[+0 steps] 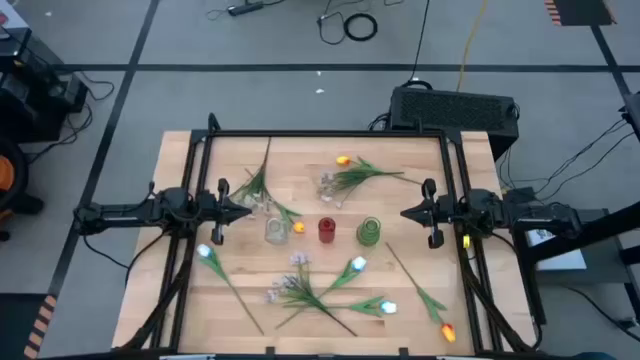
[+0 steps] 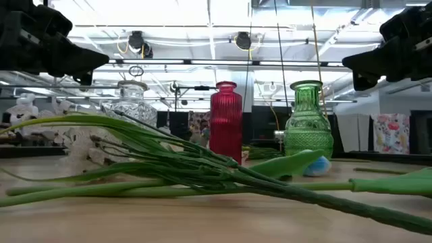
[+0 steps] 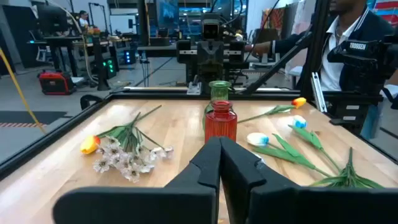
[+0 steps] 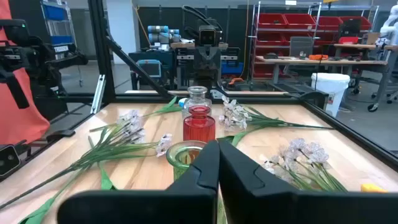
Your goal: Sort flowers into vase by color
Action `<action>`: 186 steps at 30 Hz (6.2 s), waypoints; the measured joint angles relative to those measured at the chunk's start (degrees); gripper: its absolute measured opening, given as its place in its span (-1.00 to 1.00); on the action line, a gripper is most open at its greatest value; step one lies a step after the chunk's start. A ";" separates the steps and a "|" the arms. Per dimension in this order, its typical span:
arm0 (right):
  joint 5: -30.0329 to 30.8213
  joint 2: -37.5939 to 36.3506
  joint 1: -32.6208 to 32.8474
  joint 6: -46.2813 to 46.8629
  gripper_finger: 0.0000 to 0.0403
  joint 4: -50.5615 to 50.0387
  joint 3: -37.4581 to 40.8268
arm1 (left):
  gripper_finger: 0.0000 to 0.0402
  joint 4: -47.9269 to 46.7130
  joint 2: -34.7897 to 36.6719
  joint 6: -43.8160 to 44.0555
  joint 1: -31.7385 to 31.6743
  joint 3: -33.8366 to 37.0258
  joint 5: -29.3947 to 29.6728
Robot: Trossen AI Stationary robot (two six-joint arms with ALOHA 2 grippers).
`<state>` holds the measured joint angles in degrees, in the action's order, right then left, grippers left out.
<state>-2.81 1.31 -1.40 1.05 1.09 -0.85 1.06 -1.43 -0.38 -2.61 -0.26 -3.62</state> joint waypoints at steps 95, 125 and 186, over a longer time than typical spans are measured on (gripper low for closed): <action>0.00 -0.01 0.01 -0.01 -1.00 -0.01 -0.01 | -0.95 0.00 0.01 0.00 0.02 0.01 0.00; 2.78 -0.01 -0.01 -0.07 -1.00 0.74 0.06 | -0.95 0.00 0.00 0.00 0.00 0.01 0.00; 10.65 50.95 4.29 6.24 -1.00 -25.06 -56.34 | -0.95 0.52 0.01 1.75 0.02 -0.19 -0.02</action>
<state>7.84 52.27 2.89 7.29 -23.96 -57.19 1.58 -1.41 1.37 -2.59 -0.45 -3.64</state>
